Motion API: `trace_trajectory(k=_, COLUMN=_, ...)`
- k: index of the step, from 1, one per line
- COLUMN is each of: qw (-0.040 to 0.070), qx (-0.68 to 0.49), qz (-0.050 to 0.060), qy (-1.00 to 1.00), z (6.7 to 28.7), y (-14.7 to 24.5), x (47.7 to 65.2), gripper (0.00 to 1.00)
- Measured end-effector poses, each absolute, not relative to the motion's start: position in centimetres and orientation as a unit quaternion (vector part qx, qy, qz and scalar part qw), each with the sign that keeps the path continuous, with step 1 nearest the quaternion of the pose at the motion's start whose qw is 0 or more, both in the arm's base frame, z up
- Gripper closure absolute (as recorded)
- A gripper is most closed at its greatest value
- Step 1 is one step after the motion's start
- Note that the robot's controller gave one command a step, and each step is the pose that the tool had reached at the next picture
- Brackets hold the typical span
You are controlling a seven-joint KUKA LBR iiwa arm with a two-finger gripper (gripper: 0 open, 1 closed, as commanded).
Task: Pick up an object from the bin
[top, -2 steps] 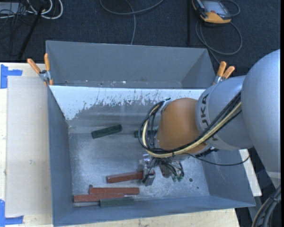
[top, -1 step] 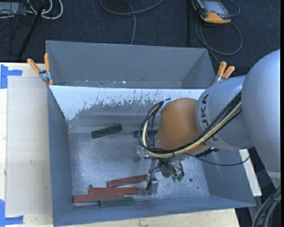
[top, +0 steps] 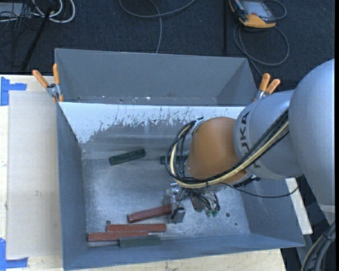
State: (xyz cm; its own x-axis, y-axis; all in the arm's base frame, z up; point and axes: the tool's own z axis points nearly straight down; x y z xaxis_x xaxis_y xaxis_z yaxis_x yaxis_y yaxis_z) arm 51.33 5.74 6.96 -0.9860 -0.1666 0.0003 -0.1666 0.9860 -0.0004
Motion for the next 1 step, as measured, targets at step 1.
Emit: trace_trajectory(k=1, qw=-0.006, qx=0.210, qz=0.000, qy=-0.978, z=22.95, y=6.74, x=62.12, gripper=1.00)
